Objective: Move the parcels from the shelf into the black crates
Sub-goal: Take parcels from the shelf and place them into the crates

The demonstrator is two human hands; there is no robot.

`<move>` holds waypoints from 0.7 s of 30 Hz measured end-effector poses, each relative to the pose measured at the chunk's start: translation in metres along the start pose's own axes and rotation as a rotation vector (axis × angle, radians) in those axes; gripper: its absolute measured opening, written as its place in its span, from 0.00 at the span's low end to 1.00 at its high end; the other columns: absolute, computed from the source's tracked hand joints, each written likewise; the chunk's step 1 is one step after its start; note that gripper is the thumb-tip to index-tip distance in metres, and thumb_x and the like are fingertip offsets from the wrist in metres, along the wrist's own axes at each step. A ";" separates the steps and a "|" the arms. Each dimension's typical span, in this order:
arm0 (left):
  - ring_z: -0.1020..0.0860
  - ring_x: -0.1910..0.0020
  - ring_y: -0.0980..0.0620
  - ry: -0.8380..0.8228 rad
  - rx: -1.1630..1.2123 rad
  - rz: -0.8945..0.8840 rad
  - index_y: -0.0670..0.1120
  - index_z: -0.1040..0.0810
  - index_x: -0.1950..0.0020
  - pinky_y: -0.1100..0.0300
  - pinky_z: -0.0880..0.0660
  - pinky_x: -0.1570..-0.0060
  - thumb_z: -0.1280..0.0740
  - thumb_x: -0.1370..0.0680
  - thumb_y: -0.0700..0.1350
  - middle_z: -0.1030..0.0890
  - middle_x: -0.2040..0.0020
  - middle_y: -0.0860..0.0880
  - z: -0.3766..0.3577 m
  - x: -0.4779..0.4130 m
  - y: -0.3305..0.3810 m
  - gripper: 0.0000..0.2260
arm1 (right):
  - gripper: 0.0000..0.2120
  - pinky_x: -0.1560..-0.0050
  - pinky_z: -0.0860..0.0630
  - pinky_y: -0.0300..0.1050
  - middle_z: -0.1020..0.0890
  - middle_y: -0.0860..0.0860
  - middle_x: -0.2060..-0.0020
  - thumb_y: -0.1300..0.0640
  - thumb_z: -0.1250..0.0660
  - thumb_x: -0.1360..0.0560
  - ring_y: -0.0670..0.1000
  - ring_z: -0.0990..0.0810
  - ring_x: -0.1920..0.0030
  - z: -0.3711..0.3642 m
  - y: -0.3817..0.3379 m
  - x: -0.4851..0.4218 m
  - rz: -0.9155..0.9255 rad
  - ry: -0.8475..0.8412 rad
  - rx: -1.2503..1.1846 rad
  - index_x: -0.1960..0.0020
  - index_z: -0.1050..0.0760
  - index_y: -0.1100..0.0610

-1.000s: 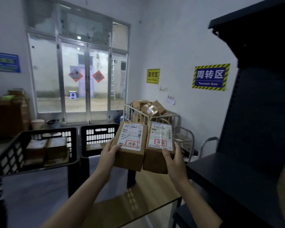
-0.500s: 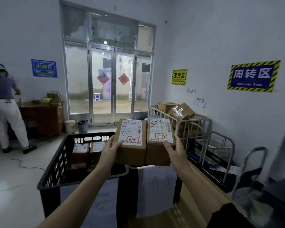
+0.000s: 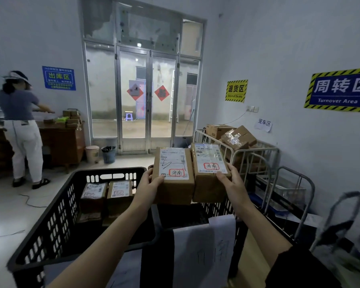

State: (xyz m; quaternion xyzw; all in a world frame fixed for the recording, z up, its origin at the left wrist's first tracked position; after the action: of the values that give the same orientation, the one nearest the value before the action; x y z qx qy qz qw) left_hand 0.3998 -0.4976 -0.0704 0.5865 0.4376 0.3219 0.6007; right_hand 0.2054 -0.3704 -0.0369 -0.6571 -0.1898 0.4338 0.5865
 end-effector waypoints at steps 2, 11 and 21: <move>0.28 0.48 0.52 0.012 -0.008 0.027 0.46 0.40 0.27 0.63 0.30 0.59 0.39 0.21 0.44 0.29 0.37 0.45 -0.012 -0.021 -0.014 0.23 | 0.14 0.60 0.27 0.36 0.25 0.44 0.51 0.57 0.40 0.21 0.42 0.25 0.53 0.008 0.018 -0.027 -0.031 -0.034 -0.006 0.37 0.37 0.49; 0.24 0.42 0.43 0.060 -0.035 0.358 0.43 0.37 0.29 0.45 0.27 0.38 0.36 0.24 0.34 0.22 0.46 0.45 -0.048 -0.098 -0.108 0.24 | 0.23 0.50 0.22 0.42 0.23 0.55 0.42 0.59 0.32 0.27 0.51 0.22 0.49 0.021 0.127 -0.141 -0.269 -0.259 0.024 0.34 0.34 0.52; 0.24 0.54 0.53 0.085 -0.194 0.620 0.41 0.32 0.34 0.62 0.28 0.62 0.40 0.24 0.30 0.22 0.52 0.48 -0.054 -0.131 -0.180 0.19 | 0.21 0.55 0.21 0.47 0.21 0.56 0.48 0.66 0.34 0.28 0.54 0.20 0.49 0.002 0.256 -0.162 -0.640 -0.416 -0.008 0.36 0.34 0.60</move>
State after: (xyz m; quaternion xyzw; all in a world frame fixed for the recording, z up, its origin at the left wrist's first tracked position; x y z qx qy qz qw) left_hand 0.2745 -0.6120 -0.2251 0.6179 0.2302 0.5540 0.5083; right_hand 0.0478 -0.5537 -0.2196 -0.4647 -0.5022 0.3523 0.6386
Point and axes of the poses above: each hand's wrist, its own x-axis away from the middle knuckle, its own z-axis out of the back of the hand, y = z × x, the point moved 8 cm from there along -x, towards the middle knuckle
